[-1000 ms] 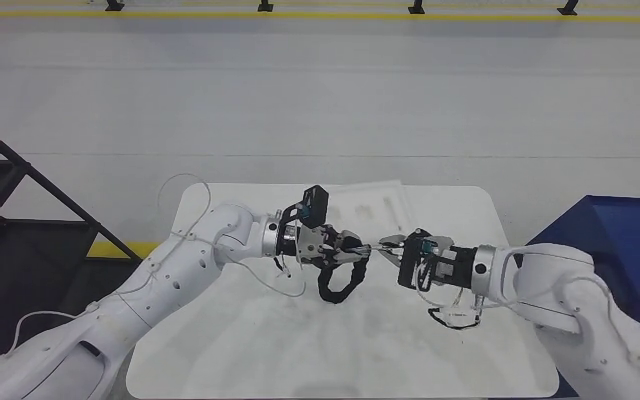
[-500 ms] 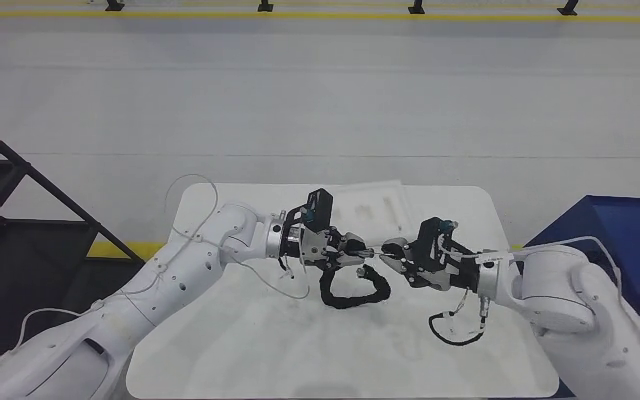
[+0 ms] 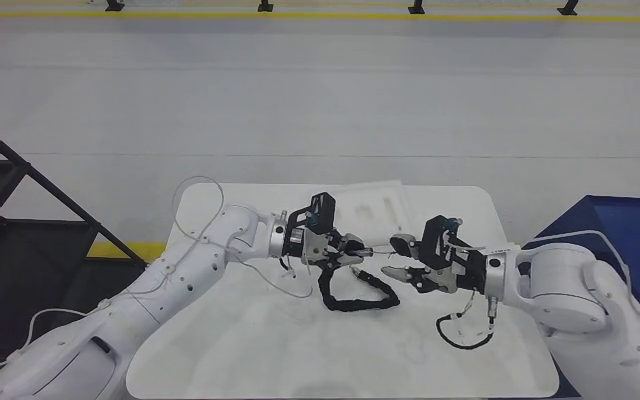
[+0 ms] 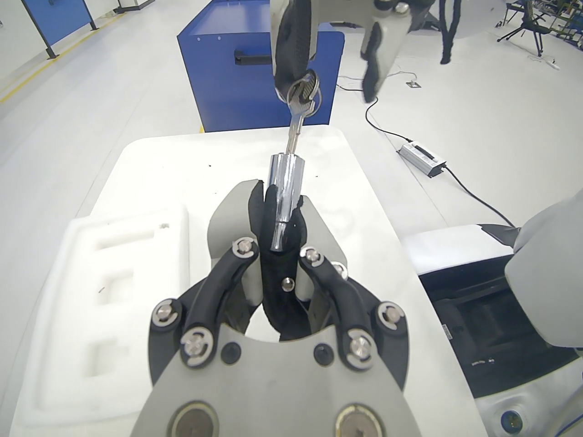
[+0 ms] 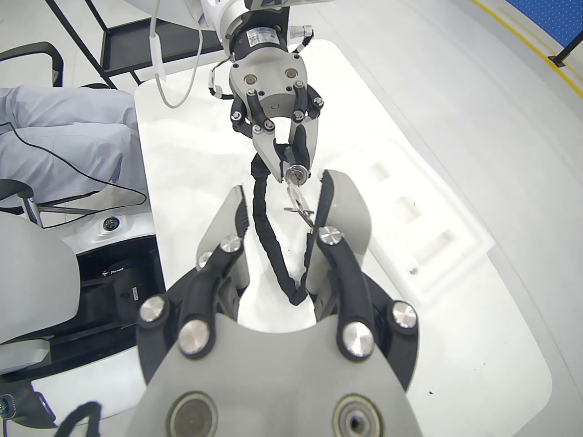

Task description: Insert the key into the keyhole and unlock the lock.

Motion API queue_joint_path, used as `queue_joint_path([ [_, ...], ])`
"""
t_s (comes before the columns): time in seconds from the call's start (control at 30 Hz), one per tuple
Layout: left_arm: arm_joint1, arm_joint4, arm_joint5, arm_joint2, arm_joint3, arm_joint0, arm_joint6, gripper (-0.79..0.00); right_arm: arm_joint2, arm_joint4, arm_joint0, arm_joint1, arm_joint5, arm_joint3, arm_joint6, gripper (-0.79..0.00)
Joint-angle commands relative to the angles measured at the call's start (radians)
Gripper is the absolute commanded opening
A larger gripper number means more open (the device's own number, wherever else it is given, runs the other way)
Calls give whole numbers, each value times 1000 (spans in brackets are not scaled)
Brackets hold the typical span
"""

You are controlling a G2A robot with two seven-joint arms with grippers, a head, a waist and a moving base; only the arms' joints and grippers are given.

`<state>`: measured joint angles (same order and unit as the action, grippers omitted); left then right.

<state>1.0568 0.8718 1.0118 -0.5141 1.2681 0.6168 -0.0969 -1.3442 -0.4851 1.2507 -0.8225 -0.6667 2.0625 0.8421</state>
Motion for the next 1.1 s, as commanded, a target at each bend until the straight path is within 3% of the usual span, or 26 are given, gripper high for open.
queue_joint_path([
  [0.0, 5, 11, -5, -4, -12, 3, 4, -785, -2, 1, 2, 1, -1, 0, 5, 0],
  [0.37, 44, 64, -39, 21, -112, 24, 71, -785, -18, -3, 17, 7, 16, -20, -1, 0],
  [0.97, 162, 117, -15, 121, -399, 5, 174, -785, -6, 1, 17, 10, 15, -52, -6, 0],
  [1.0, 169, 119, -6, 124, -412, 4, 172, -680, -3, 2, 14, 10, 14, -56, -7, 0],
  [1.07, 181, 121, 0, 130, -435, 1, 170, -237, 5, 4, 7, 9, 13, -64, -5, 0],
])
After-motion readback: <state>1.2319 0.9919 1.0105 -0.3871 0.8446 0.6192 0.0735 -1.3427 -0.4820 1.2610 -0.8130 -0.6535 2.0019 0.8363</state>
